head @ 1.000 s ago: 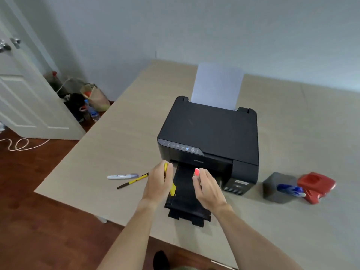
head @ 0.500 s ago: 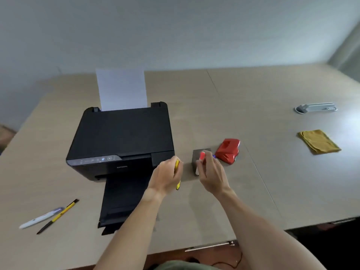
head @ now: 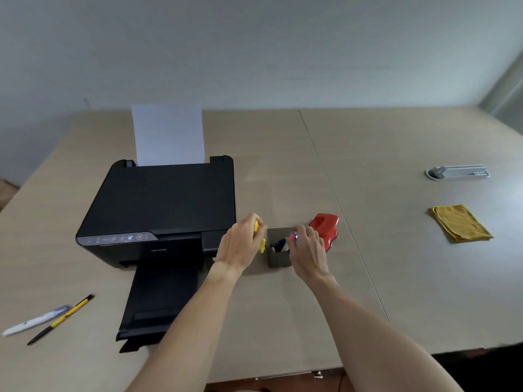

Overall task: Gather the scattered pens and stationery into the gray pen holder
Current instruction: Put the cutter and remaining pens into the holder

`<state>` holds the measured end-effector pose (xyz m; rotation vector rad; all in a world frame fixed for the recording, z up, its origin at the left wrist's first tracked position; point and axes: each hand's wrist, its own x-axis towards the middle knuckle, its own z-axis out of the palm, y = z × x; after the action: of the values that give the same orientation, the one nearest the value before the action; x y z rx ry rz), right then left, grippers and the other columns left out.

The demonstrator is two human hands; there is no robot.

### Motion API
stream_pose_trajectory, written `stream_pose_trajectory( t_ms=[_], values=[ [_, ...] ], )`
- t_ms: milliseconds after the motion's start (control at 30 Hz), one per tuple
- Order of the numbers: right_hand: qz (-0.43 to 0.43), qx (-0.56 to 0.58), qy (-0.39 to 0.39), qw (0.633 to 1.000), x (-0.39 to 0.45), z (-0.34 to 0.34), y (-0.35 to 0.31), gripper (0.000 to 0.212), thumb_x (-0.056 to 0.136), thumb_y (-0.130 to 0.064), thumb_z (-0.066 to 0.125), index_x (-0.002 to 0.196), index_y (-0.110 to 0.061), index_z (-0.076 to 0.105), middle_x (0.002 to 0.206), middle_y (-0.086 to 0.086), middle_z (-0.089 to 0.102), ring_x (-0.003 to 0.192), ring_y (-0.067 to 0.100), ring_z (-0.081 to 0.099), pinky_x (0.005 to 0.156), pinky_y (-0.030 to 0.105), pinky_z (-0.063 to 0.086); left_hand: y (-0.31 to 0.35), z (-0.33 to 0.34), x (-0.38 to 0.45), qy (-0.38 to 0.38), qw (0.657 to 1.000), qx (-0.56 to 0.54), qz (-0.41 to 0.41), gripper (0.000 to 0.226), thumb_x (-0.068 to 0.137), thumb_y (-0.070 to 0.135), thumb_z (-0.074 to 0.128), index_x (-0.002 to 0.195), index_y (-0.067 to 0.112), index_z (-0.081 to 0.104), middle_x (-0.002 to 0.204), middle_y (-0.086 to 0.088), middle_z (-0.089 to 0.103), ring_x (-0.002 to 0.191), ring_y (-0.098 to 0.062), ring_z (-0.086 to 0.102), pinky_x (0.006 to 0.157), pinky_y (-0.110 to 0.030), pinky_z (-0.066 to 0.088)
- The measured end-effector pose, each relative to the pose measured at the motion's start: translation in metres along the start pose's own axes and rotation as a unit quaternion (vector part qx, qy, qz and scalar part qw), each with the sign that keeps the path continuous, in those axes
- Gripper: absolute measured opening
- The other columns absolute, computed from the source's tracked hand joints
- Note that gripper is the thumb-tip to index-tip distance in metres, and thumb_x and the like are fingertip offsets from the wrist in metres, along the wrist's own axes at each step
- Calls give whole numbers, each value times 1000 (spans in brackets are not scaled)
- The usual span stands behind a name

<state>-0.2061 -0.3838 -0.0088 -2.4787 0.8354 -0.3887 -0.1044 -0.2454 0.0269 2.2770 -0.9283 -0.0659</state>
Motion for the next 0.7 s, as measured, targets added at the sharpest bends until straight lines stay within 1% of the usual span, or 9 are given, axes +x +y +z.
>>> stream_pose_trajectory(
  t_ms=[33, 100, 167, 300, 400, 467, 600, 633, 700],
  values=[
    [-1, -2, -3, 1000, -1, 0, 2, 25, 91, -18, 55, 114, -9, 55, 111, 11, 58, 102, 31, 53, 90, 42, 42, 1, 1, 3, 1, 1000, -4, 1, 16, 100, 35, 49, 92, 21, 52, 74, 4, 61, 65, -15, 61, 56, -37, 55],
    [-1, -6, -6, 1000, -3, -1, 7, 37, 82, -5, 55, 119, -9, 53, 111, 11, 56, 101, 30, 52, 89, 40, 41, 2, 6, 8, 8, 1000, -16, 6, 16, 100, 36, 51, 94, 21, 52, 76, 3, 61, 66, -15, 62, 59, -38, 56],
    [23, -8, -3, 1000, -7, -3, 12, 46, 73, 4, 54, 117, -8, 54, 107, 12, 56, 97, 32, 51, 87, 39, 41, 3, 11, 12, 14, 999, -29, 8, 17, 99, 37, 52, 96, 20, 53, 78, 2, 62, 68, -15, 62, 61, -39, 57],
    [83, -24, -37, 996, -21, 1, 28, 49, 66, 5, 53, 114, -7, 53, 104, 12, 55, 96, 34, 51, 85, 39, 40, 7, 21, 17, 29, 999, -31, 8, 18, 99, 39, 52, 96, 22, 54, 81, 3, 62, 71, -17, 62, 61, -40, 57],
    [109, -32, -67, 991, -33, 4, 39, 50, 69, 3, 51, 118, -7, 51, 111, 12, 55, 103, 32, 51, 90, 36, 39, 10, 27, 23, 42, 997, -61, 13, 17, 100, 39, 50, 94, 23, 54, 81, 4, 62, 68, -11, 62, 59, -32, 56],
    [120, -32, -75, 989, -38, 5, 42, 50, 73, 2, 50, 122, -8, 51, 118, 12, 55, 110, 31, 51, 95, 36, 39, 12, 32, 25, 23, 997, -67, 7, 18, 101, 39, 49, 95, 22, 53, 84, 2, 63, 66, -8, 62, 59, -27, 55],
    [118, -35, -85, 989, -44, 6, 40, 43, 77, 1, 48, 120, -8, 51, 120, 12, 57, 112, 30, 52, 97, 35, 39, 8, 45, 22, -26, 998, -50, -28, 24, 99, 42, 51, 110, 20, 53, 95, -3, 64, 82, -21, 63, 71, -40, 57],
    [120, -31, -85, 989, -44, 6, 40, 40, 79, 1, 47, 117, -7, 52, 119, 12, 58, 110, 30, 54, 94, 35, 40, 7, 48, 20, -35, 997, -59, -31, 27, 99, 41, 51, 116, 21, 53, 97, -3, 66, 86, -23, 64, 73, -42, 57],
    [131, -13, -91, 987, -46, 6, 37, 28, 84, -3, 46, 111, -8, 53, 109, 13, 62, 98, 31, 59, 82, 36, 44, 3, 49, 16, -51, 995, -79, -24, 29, 100, 37, 48, 124, 22, 52, 98, -3, 69, 90, -23, 66, 75, -43, 57]
  ],
)
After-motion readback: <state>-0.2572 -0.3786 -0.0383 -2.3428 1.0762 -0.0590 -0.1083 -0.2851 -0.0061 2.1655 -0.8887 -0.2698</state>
